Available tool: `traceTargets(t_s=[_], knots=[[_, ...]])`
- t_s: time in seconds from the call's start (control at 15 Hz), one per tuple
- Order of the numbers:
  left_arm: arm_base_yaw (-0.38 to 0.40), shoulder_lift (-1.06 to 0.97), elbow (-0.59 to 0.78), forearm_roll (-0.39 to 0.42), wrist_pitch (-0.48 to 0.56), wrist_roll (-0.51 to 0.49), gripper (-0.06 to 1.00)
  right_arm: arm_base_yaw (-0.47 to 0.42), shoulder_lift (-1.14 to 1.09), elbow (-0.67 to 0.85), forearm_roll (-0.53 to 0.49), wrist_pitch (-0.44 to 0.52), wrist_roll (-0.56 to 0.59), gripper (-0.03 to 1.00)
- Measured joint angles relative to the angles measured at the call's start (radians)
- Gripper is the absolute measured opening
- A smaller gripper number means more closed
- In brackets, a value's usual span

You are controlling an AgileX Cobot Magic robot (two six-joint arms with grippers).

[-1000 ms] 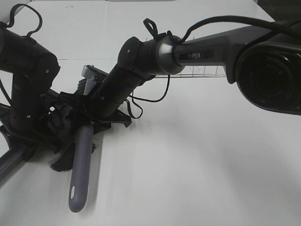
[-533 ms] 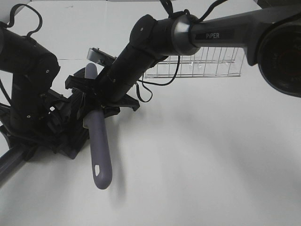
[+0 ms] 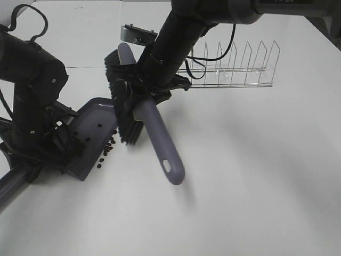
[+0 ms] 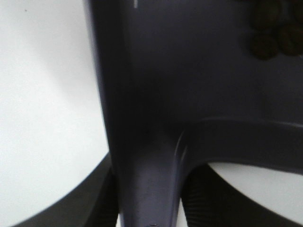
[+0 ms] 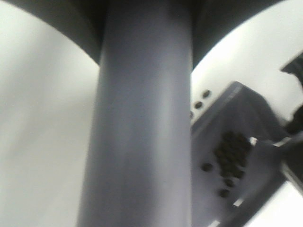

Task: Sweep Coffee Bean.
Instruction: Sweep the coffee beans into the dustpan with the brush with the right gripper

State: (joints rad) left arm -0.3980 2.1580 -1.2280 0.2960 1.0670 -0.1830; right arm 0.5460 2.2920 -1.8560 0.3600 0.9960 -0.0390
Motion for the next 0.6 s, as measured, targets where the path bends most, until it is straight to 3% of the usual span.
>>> traceTargets(t_s=[0.2,0.33,0.47,0.6], knots=[[0.0,0.001,0.0,-0.003,0.019,-0.002,0.32,0.016,-0.003,0.01,-0.325,0.141,0.177,0.27],[-0.002,0.004,0.0,0.005,0.034,-0.031,0.32,0.09,-0.002,0.023,-0.557,0.204,0.264,0.27],[-0.002,0.005,0.0,0.007,0.043,-0.035,0.32,0.182,0.013,0.023,-0.654,0.201,0.276,0.27],[-0.002,0.007,0.0,0.008,0.05,-0.037,0.32,0.254,0.056,0.019,-0.655,0.171,0.284,0.27]])
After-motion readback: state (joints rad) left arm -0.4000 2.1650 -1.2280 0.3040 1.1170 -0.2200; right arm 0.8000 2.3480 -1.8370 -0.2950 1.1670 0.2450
